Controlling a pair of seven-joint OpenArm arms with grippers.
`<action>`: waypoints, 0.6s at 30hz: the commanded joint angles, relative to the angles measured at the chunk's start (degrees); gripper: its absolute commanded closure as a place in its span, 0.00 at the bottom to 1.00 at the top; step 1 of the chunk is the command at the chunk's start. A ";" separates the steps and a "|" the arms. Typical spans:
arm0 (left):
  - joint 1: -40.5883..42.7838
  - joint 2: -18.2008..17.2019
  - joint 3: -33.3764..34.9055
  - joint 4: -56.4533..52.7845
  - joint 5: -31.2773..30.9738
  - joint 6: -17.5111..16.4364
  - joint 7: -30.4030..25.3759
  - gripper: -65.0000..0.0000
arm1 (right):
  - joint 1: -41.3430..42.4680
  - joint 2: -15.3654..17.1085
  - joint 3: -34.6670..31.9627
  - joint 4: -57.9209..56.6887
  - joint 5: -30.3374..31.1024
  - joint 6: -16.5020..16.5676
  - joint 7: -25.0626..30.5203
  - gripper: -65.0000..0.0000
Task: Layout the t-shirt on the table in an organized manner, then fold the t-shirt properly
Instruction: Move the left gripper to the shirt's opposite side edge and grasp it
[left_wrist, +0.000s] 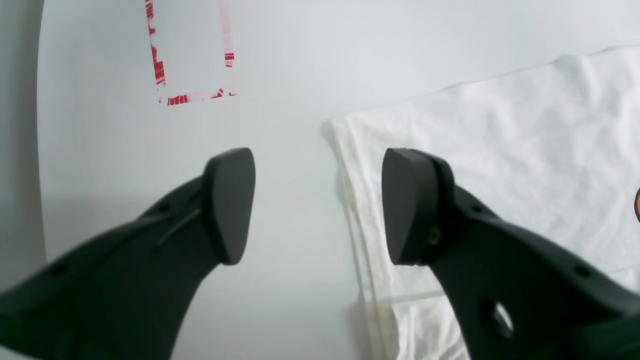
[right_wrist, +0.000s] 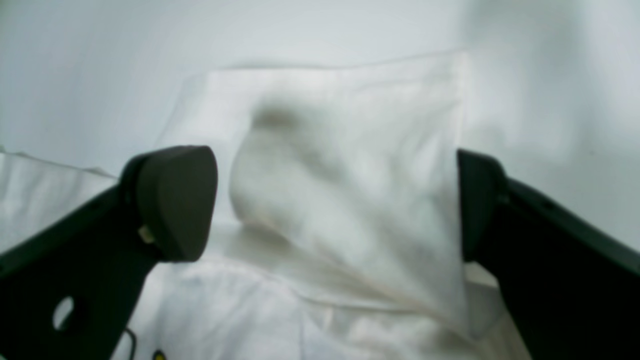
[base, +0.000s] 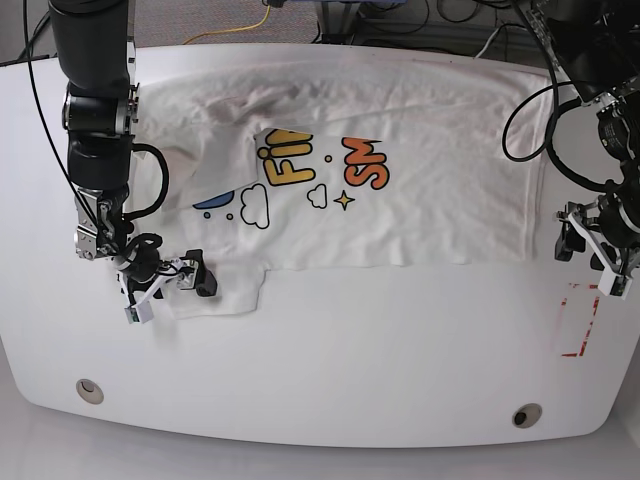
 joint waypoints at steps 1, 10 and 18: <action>-1.14 -1.20 -0.17 0.70 -0.78 -0.06 -1.04 0.43 | 1.21 -0.05 -0.01 0.46 -0.28 0.21 -0.96 0.05; -1.14 -1.20 -0.08 -2.56 -0.69 0.38 -3.41 0.43 | 1.21 -0.40 -0.01 4.68 -0.28 0.21 -0.96 0.51; -2.37 -1.47 0.00 -13.81 -0.69 6.19 -8.16 0.42 | 1.21 -0.49 -0.01 4.77 -0.28 0.21 -0.96 0.90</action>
